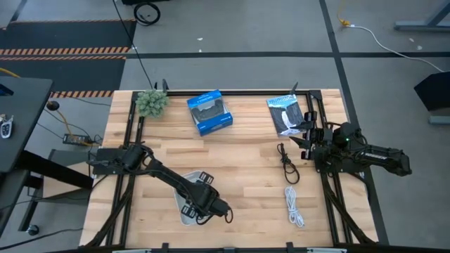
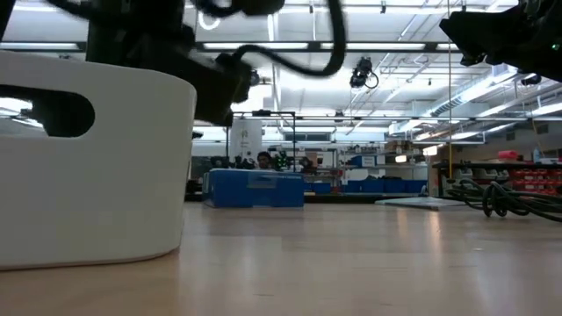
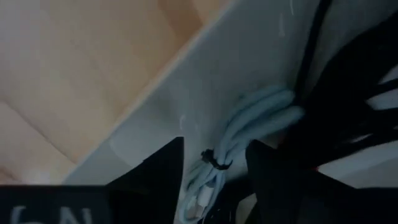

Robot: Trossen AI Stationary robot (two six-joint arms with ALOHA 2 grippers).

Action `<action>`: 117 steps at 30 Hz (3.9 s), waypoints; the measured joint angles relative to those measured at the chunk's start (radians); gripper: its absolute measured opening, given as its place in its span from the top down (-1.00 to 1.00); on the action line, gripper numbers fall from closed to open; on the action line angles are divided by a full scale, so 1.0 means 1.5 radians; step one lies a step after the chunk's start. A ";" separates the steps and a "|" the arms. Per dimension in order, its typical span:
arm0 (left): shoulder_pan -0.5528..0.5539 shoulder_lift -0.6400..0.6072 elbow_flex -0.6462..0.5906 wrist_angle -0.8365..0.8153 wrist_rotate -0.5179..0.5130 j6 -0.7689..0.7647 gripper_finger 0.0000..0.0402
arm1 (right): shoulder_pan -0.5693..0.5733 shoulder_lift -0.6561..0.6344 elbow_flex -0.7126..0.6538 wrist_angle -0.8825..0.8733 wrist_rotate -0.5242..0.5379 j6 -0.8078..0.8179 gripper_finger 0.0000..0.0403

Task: Pick and place USB-C Cables
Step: Put the blue charger cable into the bin, then put the black charger cable into the bin

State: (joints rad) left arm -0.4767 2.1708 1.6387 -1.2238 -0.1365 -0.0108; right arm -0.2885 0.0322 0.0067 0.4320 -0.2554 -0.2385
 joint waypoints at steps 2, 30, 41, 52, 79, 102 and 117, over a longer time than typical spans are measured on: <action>0.001 0.000 0.022 -0.023 0.000 -0.003 0.03 | 0.000 0.000 0.000 0.000 0.000 0.000 0.19; 0.092 0.005 0.254 0.048 -0.117 0.134 0.22 | 0.000 0.000 0.000 0.000 0.000 0.000 0.19; 0.177 0.010 0.254 0.290 -0.100 0.214 0.22 | 0.000 0.000 0.000 0.000 0.000 0.000 0.19; 0.241 0.048 0.253 0.390 0.005 0.239 0.22 | 0.000 0.000 0.000 -0.001 0.000 0.000 0.19; 0.225 0.105 0.253 0.540 -0.013 0.436 0.22 | 0.000 0.005 0.000 0.017 0.000 0.000 0.19; 0.209 0.072 0.253 0.324 -0.070 0.424 0.23 | 0.020 0.135 0.135 -0.397 0.098 0.422 0.19; 0.155 0.002 0.254 0.206 -0.097 0.371 0.23 | 0.066 0.474 0.291 -0.550 0.072 0.527 0.19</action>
State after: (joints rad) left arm -0.2441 2.1734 2.0190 -0.9144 -0.2817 0.5453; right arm -0.1897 0.7437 0.4425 -0.3930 -0.1479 0.5516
